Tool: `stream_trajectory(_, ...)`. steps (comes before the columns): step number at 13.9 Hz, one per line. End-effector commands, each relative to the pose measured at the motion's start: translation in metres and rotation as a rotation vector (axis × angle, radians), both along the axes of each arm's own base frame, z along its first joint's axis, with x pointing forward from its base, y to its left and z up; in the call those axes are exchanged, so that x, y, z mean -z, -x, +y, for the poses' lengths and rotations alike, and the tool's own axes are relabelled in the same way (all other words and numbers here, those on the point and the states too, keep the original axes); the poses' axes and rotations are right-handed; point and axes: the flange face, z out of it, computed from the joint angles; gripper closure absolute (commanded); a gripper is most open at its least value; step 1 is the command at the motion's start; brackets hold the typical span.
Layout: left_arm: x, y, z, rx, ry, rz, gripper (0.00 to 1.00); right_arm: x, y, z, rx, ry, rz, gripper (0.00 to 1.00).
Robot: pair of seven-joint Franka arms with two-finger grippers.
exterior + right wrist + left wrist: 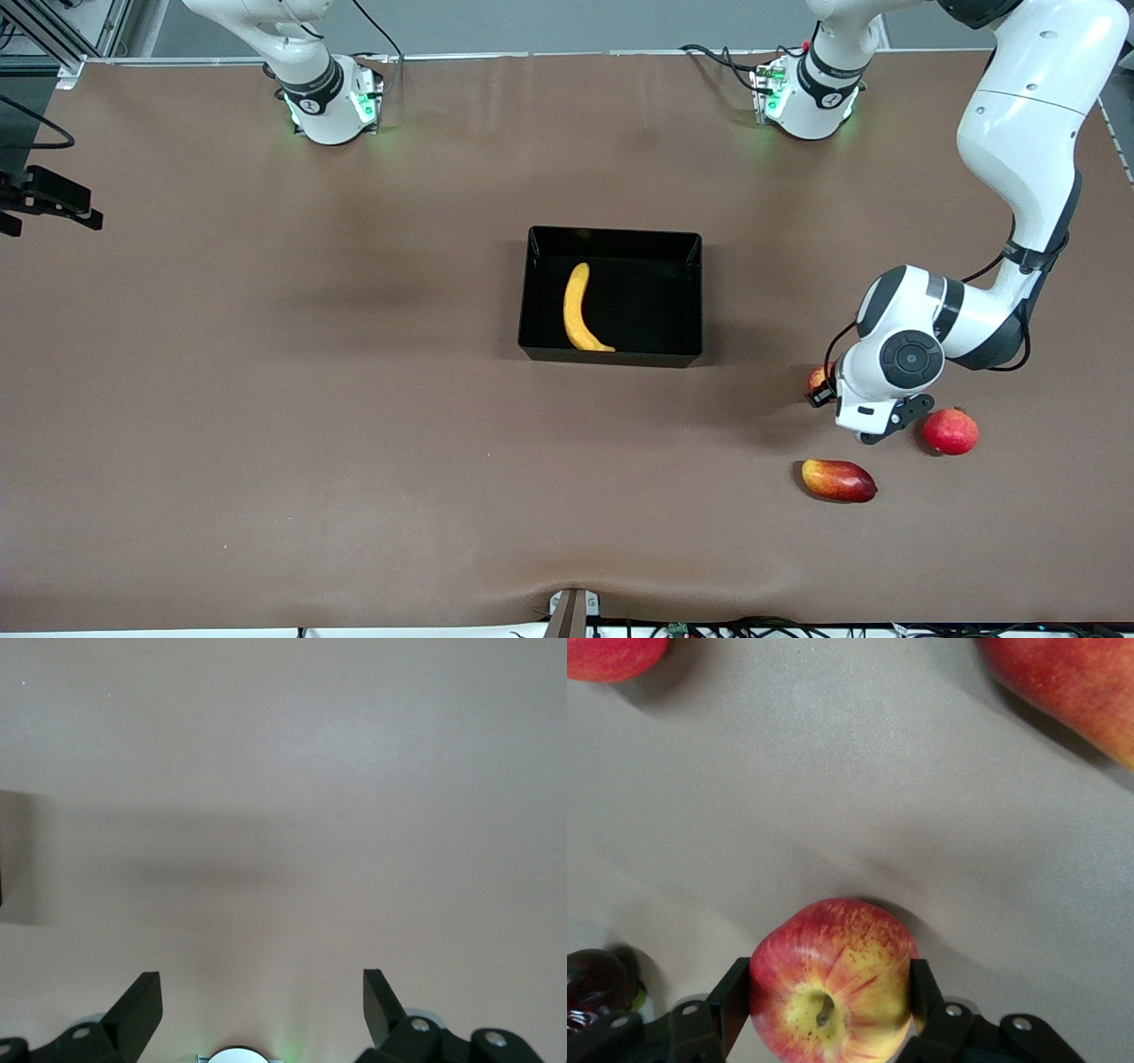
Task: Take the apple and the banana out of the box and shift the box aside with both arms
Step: 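Carry the apple out of the box and set it beside the plum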
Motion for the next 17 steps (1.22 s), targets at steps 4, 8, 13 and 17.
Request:
stream_trajectory(4, -0.022, -0.005, -0.004, 0.019, -0.021, -0.04, 0.0, -0.001, -0.001, -0.004, -0.003, -0.005, 0.007, 0.0)
stream_trajectory(8, -0.074, 0.01, -0.048, 0.141, -0.017, 0.004, 0.0, -0.002, -0.001, -0.001, -0.009, -0.004, 0.005, 0.0)
stream_trajectory(13, -0.127, 0.051, -0.172, 0.338, 0.064, 0.003, 0.0, -0.003, -0.002, 0.004, -0.017, -0.005, 0.001, 0.0)
stream_trajectory(17, -0.131, 0.092, -0.278, 0.487, 0.136, 0.006, 0.0, 0.031, -0.019, 0.015, -0.04, -0.007, 0.065, 0.0)
